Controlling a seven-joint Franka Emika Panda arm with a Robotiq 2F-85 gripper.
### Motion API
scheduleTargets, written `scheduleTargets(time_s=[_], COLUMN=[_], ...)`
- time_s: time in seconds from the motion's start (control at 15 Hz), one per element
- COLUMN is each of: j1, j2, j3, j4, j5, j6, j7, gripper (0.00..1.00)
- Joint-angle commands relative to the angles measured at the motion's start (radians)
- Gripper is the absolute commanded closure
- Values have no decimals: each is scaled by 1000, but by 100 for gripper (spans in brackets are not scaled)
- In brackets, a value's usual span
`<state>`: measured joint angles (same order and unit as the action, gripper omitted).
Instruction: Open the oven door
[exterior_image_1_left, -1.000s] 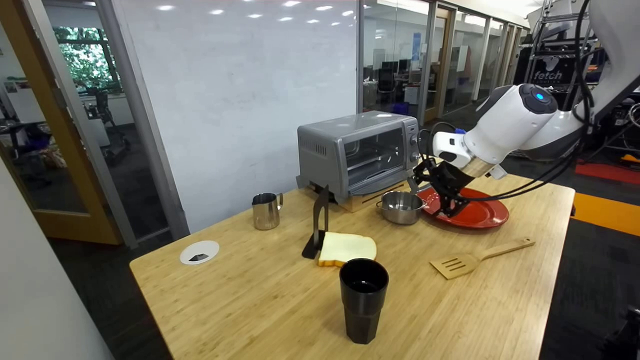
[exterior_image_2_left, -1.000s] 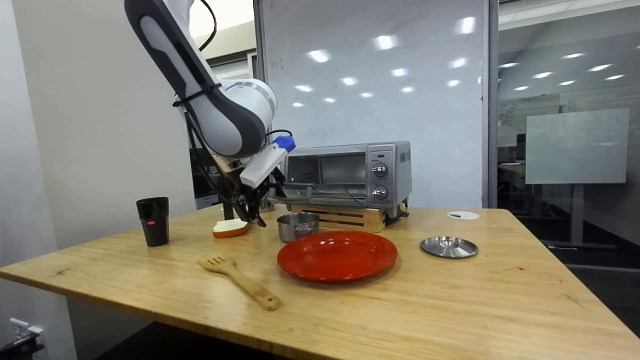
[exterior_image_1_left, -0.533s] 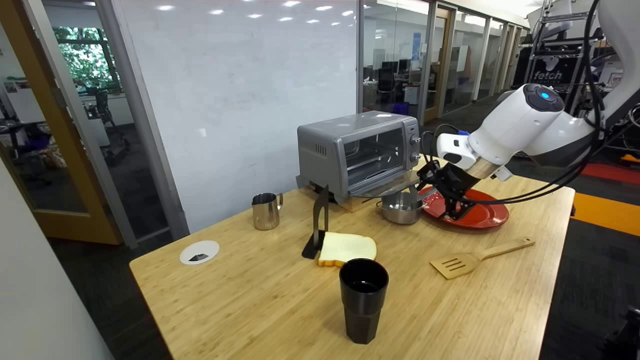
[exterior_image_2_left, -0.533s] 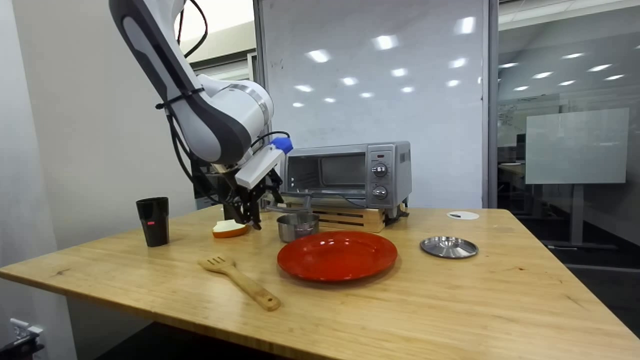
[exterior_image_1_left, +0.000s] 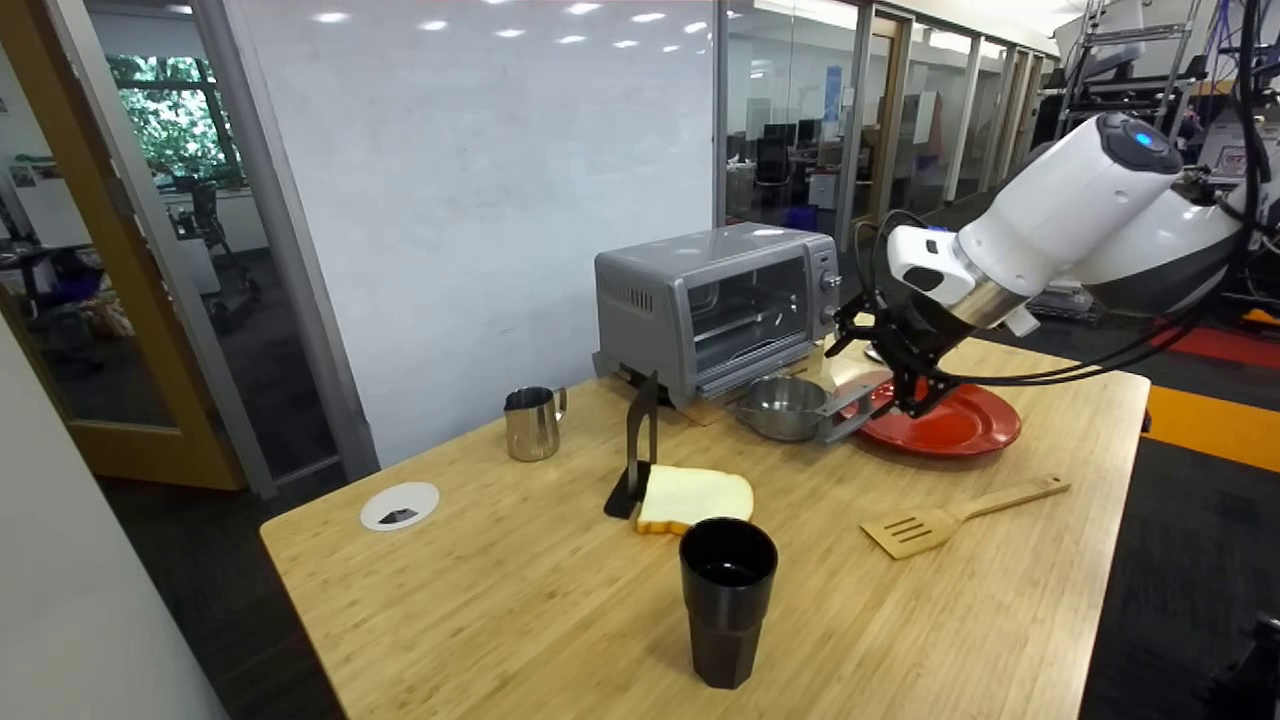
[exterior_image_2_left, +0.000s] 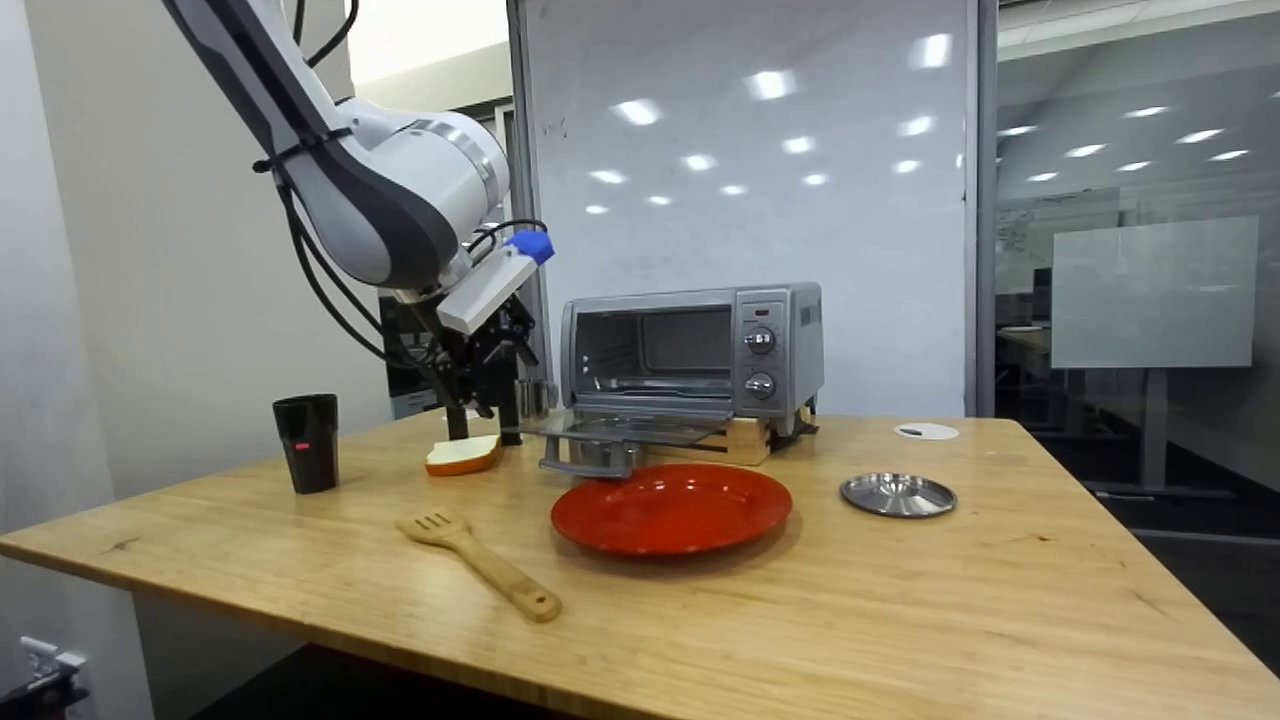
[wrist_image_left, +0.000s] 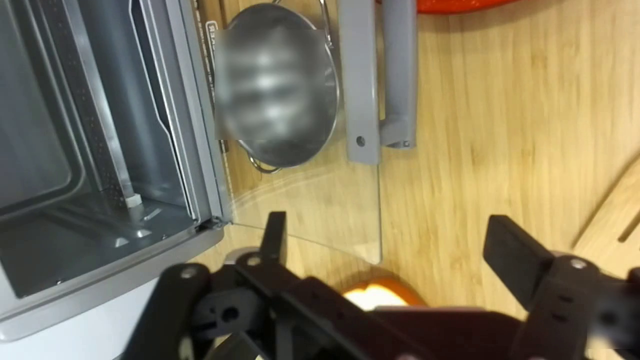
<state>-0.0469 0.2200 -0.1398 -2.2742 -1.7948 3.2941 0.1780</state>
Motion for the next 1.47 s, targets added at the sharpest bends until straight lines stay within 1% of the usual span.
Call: scheduleTargets(time_s=[0.0, 0.13, 0.27, 0.4, 0.6, 0.93, 1.07, 1.13, 1.4], j1=[21, 27, 35, 49, 75, 113, 121, 103, 104], j2=[-76, -109, -152, -199, -253, -278, -260, -253, -222], j3=[-12, -10, -1, 13, 33, 70, 78, 107, 132], j4=[-52, -61, -63, -58, -46, -38, -29, -23, -8], j5=[12, 23, 37, 40, 24, 66, 115, 157, 330], j6=[-11, -44, -124, -240, -407, -705, -814, -869, -1068], j7=[-8, 10, 45, 93, 199, 364, 411, 419, 440], gripper=[0, 0, 0, 0, 0, 0, 0, 0, 0])
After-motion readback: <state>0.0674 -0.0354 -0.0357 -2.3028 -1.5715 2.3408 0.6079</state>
